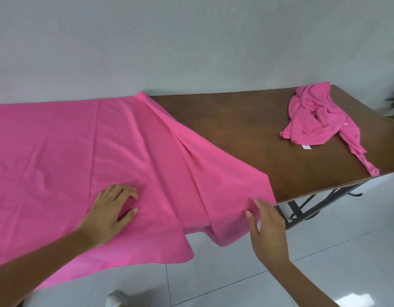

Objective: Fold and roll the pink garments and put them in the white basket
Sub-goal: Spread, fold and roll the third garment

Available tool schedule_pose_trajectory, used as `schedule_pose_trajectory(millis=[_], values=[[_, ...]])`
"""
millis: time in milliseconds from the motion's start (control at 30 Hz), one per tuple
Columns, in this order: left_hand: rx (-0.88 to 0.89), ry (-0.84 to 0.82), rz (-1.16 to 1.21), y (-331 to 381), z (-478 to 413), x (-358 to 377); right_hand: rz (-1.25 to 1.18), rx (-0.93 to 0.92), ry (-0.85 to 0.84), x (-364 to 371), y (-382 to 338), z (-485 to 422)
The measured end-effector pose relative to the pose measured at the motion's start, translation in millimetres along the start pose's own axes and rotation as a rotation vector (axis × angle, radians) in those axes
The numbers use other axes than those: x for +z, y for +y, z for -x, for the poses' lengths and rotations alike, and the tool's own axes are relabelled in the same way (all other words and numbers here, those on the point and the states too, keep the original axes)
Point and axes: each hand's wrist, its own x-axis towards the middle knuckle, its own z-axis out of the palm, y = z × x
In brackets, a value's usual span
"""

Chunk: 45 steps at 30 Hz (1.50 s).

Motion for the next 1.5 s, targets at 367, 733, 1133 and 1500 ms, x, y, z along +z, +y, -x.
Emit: schedule_pose_trajectory(millis=[367, 733, 1133, 1500], values=[[-0.002, -0.035, -0.012, 0, 0, -1, 0.286, -0.026, -0.179, -18, 52, -61], [-0.003, -0.055, -0.008, 2, 0, -3, 0.400, 0.063, -0.339, -30, 89, -120], [-0.001, -0.067, 0.006, 1, 0, -2, 0.428, 0.277, -0.094, -24, 66, -116], [0.006, -0.063, -0.059, 6, -1, -3, 0.304, 0.204, -0.132, -17, 83, -113]])
